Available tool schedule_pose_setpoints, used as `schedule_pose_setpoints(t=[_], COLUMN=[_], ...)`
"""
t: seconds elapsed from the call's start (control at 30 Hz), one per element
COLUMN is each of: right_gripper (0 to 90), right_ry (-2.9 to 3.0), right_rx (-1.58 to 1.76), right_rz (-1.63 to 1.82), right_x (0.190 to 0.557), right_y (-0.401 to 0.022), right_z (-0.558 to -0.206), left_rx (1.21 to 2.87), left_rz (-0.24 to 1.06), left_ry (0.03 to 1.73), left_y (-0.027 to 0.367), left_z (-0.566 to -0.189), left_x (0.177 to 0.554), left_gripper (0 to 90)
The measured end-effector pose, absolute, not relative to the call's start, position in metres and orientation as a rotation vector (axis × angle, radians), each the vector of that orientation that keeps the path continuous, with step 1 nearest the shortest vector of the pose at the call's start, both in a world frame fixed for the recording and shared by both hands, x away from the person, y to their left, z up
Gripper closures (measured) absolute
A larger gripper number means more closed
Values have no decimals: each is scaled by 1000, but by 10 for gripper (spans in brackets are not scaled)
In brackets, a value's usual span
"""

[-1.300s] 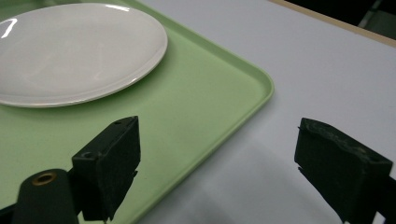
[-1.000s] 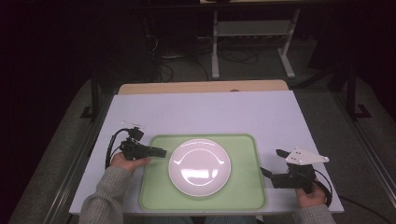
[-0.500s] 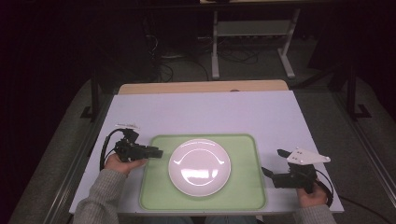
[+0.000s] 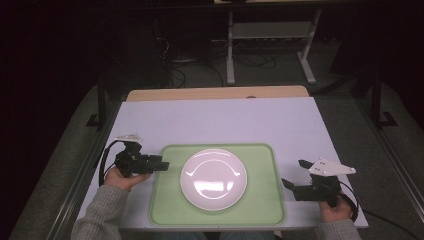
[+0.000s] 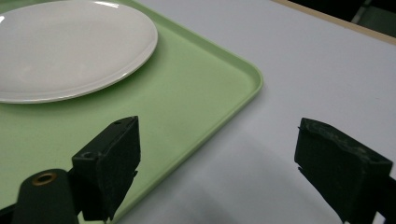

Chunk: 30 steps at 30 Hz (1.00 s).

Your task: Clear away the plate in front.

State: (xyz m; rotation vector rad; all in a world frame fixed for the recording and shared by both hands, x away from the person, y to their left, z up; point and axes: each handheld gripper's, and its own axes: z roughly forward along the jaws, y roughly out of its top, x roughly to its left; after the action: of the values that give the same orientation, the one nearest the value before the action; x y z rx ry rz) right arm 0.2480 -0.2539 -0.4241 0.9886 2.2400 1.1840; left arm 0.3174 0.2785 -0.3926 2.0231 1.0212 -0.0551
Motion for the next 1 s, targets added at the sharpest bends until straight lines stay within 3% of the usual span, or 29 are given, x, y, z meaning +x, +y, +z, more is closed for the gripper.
schedule_pose_setpoints(t=[1.0], right_gripper=[136], right_ry=[2242], right_rx=[1002], right_rz=[1171], right_x=[249], right_y=[-259], right_z=[-426], left_rx=[2038], left_rz=[259], left_ry=[870], left_y=[290], left_z=[-385], left_x=[269], left_gripper=[341])
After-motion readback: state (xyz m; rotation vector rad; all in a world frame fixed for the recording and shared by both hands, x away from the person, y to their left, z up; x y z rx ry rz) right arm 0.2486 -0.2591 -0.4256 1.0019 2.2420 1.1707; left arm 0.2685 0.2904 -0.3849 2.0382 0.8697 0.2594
